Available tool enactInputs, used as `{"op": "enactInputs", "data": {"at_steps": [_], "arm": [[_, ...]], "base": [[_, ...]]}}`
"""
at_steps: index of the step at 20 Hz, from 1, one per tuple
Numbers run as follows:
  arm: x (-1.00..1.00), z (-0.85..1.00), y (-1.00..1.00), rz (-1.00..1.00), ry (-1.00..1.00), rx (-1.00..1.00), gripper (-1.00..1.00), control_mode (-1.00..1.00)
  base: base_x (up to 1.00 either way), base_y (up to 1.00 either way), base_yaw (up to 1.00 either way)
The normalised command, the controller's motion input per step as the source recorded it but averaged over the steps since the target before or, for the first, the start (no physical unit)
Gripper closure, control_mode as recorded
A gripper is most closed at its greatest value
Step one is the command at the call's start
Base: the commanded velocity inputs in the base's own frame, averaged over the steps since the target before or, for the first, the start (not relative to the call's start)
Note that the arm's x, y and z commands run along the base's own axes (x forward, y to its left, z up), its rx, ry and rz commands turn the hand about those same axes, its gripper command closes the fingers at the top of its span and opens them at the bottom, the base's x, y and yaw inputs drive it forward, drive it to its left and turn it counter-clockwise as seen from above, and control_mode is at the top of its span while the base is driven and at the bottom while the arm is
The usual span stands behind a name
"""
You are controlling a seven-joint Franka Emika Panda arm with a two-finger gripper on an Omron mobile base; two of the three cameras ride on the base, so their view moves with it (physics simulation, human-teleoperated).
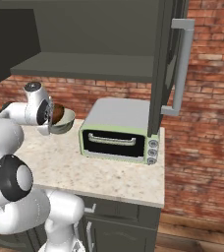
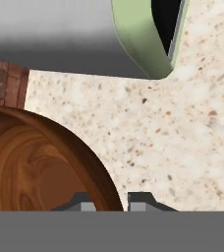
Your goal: Pick up the bowls on the counter and stack them on top of one another in the open cabinet. Place the smaller bowl on top of the larger bowl.
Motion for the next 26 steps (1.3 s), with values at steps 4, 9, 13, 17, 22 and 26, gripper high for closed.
{"op": "enactInputs", "data": {"at_steps": [4, 9, 13, 17, 22, 26], "arm": [[0.48, 0.0, 0.04, -0.03, 0.0, 0.04, 1.0, -1.0], [0.56, -0.39, 0.24, 0.0, 0.04, 0.05, 1.0, -1.0], [0.51, -0.61, 0.23, 0.0, 0.08, 0.04, 1.0, -1.0], [0.53, -0.32, 0.11, 0.0, 0.02, 0.01, 1.0, -1.0], [0.39, -0.02, 0.12, 0.0, 0.0, 0.0, 1.0, -1.0], [0.16, -0.07, 0.15, 0.0, 0.0, 0.0, 1.0, -1.0]], "base": [[0.0, 0.0, 0.0], [0.0, 0.0, 0.0], [0.0, 0.0, 0.0], [0.0, 0.0, 0.0], [0.0, 0.0, 0.0], [0.0, 0.0, 0.0]]}}
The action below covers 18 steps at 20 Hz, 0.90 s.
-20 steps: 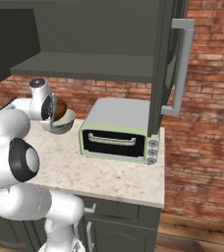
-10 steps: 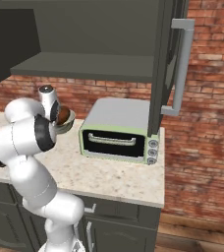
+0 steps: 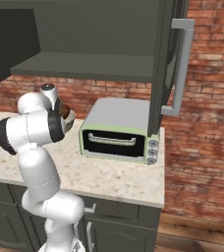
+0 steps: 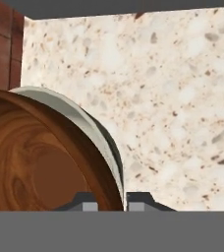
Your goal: Pick up the bowls on the counter and stack them on top of one another in the open cabinet. Place the smaller bowl on top of the larger bowl.
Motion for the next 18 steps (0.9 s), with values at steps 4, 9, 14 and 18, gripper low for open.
{"op": "enactInputs", "data": {"at_steps": [4, 9, 14, 18], "arm": [[0.19, -0.35, 0.09, 0.0, 0.0, 0.0, 1.0, -1.0], [0.14, -0.36, 0.0, 0.0, 0.0, 0.0, 1.0, -1.0], [0.39, -0.03, 0.0, 0.0, 0.0, 0.0, 1.0, -1.0], [0.4, -0.06, 0.01, 0.0, 0.0, 0.0, 1.0, -1.0]], "base": [[0.0, 0.0, 0.0], [0.0, 0.0, 0.0], [0.0, 0.0, 0.0], [0.0, 0.0, 0.0]]}}
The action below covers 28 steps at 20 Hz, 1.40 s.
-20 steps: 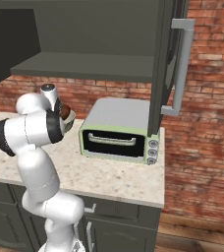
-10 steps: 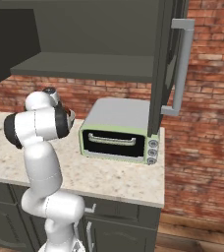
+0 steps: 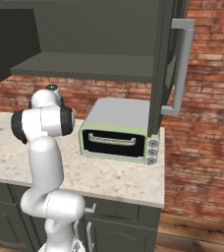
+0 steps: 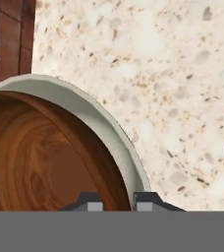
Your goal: Pick up the bowls on the counter and stack them on top of one another in the open cabinet. Place the smaller bowl on top of the larger bowl.
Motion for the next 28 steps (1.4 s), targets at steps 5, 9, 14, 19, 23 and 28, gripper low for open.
{"op": "enactInputs", "data": {"at_steps": [5, 9, 14, 19, 23, 28], "arm": [[0.08, -0.25, 0.0, 0.0, 0.0, 0.0, -1.0, -1.0], [-0.13, -0.06, 0.0, 0.0, 0.0, 0.0, -1.0, -1.0], [-0.3, 0.0, -0.01, 0.0, 0.0, 0.02, -1.0, -1.0], [-0.57, 0.0, -0.12, 0.0, 0.0, 0.06, -1.0, -1.0], [-0.1, -0.29, -0.14, 0.01, 0.0, 0.05, -1.0, -1.0], [0.29, -0.15, -0.05, 0.06, 0.0, 0.0, -1.0, -1.0]], "base": [[0.0, 0.0, 0.0], [0.0, 0.0, 0.0], [0.0, 0.0, 0.0], [0.0, 0.0, 0.0], [0.0, 0.0, 0.0], [0.0, 0.0, 0.0]]}}
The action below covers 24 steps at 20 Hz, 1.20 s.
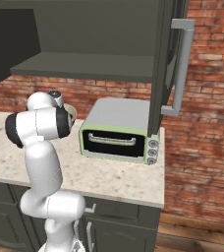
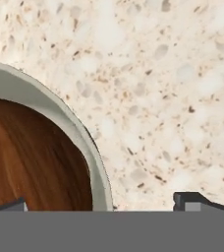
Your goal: Pick up the bowls on the counter and stack them on top of one another in the open cabinet. Place the smaller bowl on top of the larger bowl.
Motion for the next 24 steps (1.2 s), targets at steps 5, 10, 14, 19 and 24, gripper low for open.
{"op": "enactInputs", "data": {"at_steps": [5, 10, 14, 19, 24], "arm": [[0.53, -0.19, 0.0, 0.07, -0.03, -0.01, -1.0, -1.0], [0.46, -0.21, 0.0, 0.07, -0.04, -0.03, -1.0, -1.0], [0.19, -0.17, 0.0, 0.06, -0.04, -0.01, -1.0, -1.0], [0.1, -0.22, 0.02, 0.04, -0.02, 0.0, -1.0, -1.0], [0.0, -0.22, 0.03, 0.01, -0.02, 0.0, 1.0, -1.0]], "base": [[0.0, 0.0, 0.0], [0.0, 0.0, 0.0], [0.0, 0.0, 0.0], [0.0, 0.0, 0.0], [0.0, 0.0, 0.0]]}}
